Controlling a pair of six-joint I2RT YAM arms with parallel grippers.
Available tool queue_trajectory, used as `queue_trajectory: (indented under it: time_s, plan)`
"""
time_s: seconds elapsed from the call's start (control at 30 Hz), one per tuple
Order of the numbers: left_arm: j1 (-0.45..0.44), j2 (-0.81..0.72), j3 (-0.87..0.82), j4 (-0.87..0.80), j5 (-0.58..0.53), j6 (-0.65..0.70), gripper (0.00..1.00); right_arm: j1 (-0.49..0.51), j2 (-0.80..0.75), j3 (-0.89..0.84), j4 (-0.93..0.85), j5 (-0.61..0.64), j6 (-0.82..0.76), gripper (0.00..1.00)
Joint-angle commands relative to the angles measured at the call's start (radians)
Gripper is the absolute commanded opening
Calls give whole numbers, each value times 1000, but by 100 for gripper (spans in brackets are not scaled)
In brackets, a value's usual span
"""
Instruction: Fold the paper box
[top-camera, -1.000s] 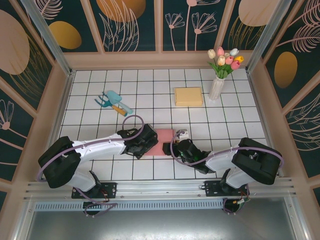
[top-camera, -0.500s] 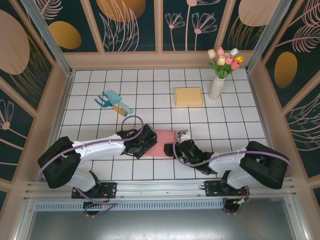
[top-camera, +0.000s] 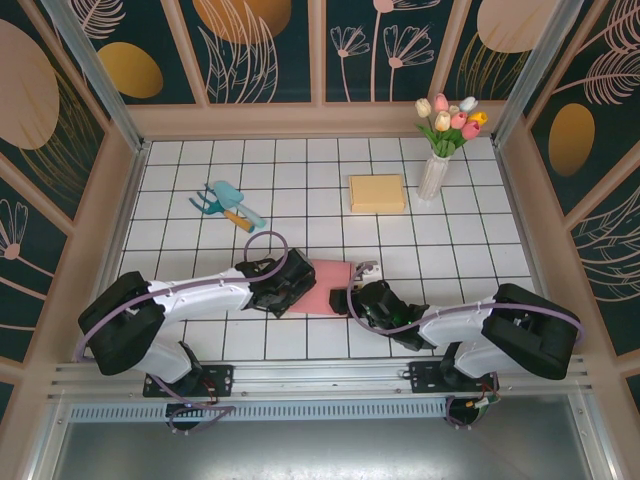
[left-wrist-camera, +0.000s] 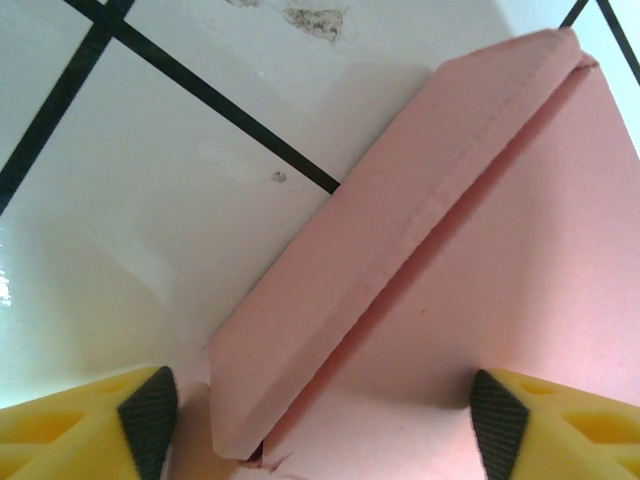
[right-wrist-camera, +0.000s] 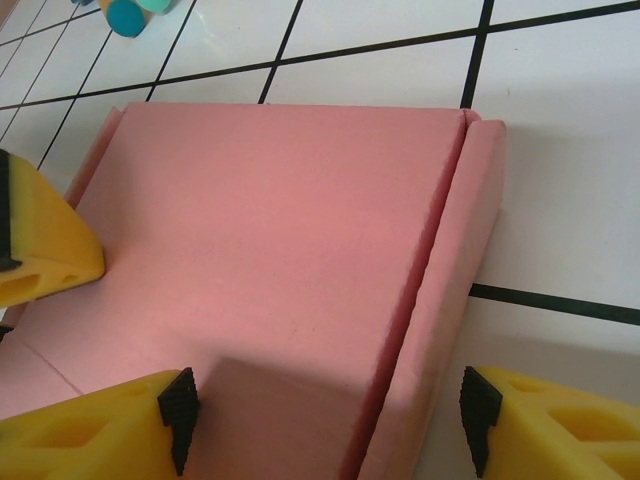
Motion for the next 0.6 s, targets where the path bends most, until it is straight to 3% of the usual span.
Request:
queue_trajectory:
  time_s: [0.0,0.3,0.57]
  plan:
    - [-6,-1,12,-20,-46,-20,84,8,-6,-19,-18,14,-14,72]
    - [-6,-45,6,-7,-66,-59,92,8,-4,-23,-16,17,-20,72]
    - [-6,18,32,4,-31,-45,96,8,5,-21,-15,17,-23,72]
